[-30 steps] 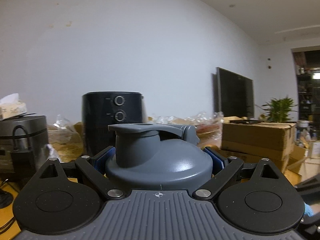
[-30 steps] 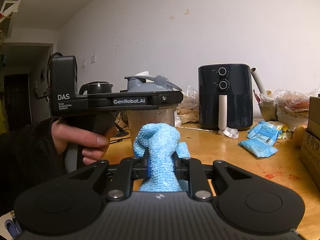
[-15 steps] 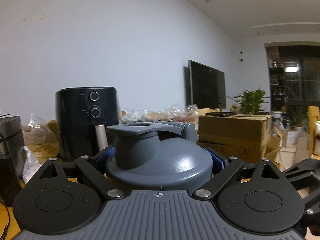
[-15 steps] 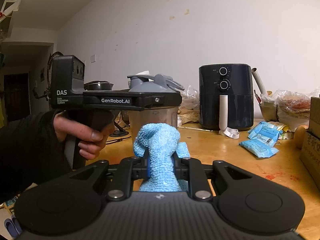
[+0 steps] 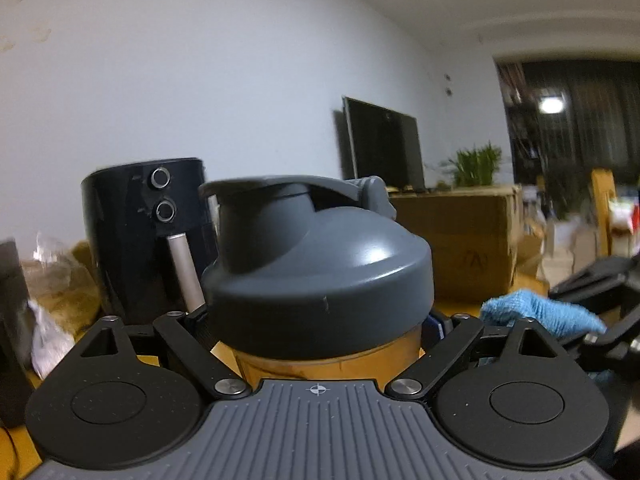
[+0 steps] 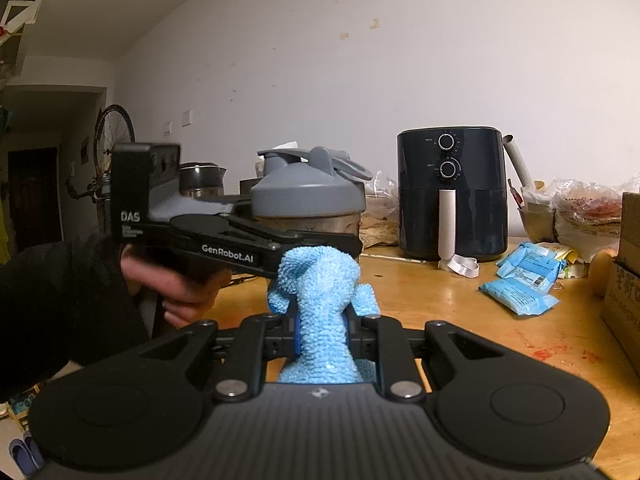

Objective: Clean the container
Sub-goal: 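Press the blue cloth against the bottle side with the right gripper while the left gripper holds it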

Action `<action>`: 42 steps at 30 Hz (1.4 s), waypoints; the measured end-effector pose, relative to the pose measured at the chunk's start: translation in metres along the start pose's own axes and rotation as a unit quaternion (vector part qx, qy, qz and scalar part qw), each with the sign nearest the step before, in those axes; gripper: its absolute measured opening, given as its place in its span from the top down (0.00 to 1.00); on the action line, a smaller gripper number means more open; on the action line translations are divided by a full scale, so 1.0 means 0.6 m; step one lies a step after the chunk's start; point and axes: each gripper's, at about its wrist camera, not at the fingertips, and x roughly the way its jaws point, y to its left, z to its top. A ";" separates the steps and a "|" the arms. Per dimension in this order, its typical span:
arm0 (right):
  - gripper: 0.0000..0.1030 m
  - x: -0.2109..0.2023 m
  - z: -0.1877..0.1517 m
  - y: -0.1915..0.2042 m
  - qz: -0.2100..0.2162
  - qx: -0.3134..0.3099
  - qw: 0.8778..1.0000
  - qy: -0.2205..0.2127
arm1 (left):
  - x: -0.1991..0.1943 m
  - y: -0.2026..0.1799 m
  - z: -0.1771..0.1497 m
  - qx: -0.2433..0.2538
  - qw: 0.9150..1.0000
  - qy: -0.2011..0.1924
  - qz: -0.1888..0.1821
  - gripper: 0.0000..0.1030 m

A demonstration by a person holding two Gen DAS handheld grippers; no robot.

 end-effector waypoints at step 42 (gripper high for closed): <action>0.85 0.000 0.001 0.005 0.006 0.001 1.000 0.001 | -0.009 0.009 0.046 -0.060 0.998 -0.020 0.020 0.04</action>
